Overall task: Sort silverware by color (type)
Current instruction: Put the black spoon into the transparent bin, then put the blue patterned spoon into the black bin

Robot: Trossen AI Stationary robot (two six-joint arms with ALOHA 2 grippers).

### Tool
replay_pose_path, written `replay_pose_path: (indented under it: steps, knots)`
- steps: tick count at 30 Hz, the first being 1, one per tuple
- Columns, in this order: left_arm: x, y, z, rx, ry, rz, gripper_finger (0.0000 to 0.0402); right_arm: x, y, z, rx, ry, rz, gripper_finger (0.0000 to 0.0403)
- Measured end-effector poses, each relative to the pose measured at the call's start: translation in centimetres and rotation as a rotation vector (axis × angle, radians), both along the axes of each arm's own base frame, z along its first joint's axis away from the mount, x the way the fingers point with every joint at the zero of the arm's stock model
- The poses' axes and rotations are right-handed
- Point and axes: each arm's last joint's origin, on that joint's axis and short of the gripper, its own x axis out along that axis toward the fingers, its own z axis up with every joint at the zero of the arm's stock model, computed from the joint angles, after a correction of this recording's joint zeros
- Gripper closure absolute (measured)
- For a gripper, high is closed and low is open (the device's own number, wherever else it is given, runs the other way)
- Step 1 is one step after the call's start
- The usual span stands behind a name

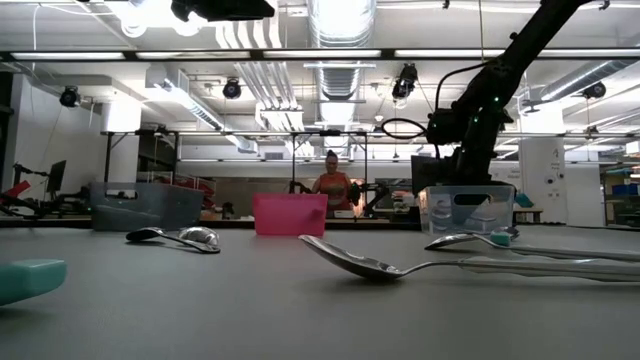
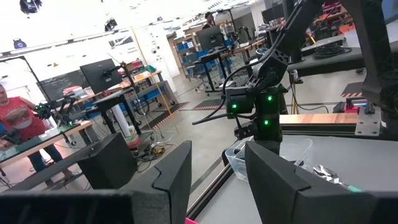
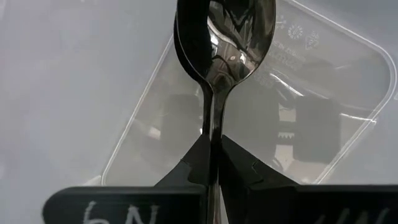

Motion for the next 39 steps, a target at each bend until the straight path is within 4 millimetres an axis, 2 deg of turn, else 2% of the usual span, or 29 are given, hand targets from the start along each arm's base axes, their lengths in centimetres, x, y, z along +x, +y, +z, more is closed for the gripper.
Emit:
replay_pose_path:
  steps: [4, 17, 24, 31, 35, 39]
  knots:
    - [0.0, 0.0, 0.0, 0.000, 0.000, 0.000, 0.0271, 0.0, 0.0, 0.0, 0.000, 0.000, 0.000, 0.0387]
    - [0.0, 0.0, 0.0, 0.000, 0.000, 0.000, 0.0271, 0.0, 0.0, 0.1, -0.002, -0.001, 0.002, 0.0326]
    - [0.0, -0.1, -0.4, -0.024, 0.018, -0.006, 0.0271, 0.4, 0.3, 2.3, -0.065, -0.047, 0.025, 0.0324]
    - [-0.2, -0.5, -2.7, -0.174, 0.118, -0.008, 0.0271, 1.2, 3.0, 6.2, -0.183, -0.137, 0.123, 0.0336]
    - [-0.8, -0.7, -4.6, -0.310, 0.185, 0.012, 0.0271, 1.9, 5.4, 8.6, -0.278, -0.168, 0.182, 0.0340]
    - [-1.3, -1.0, -5.9, -0.460, 0.258, -0.044, 0.0271, 2.6, 8.4, 10.7, -0.370, -0.201, 0.251, 0.0338]
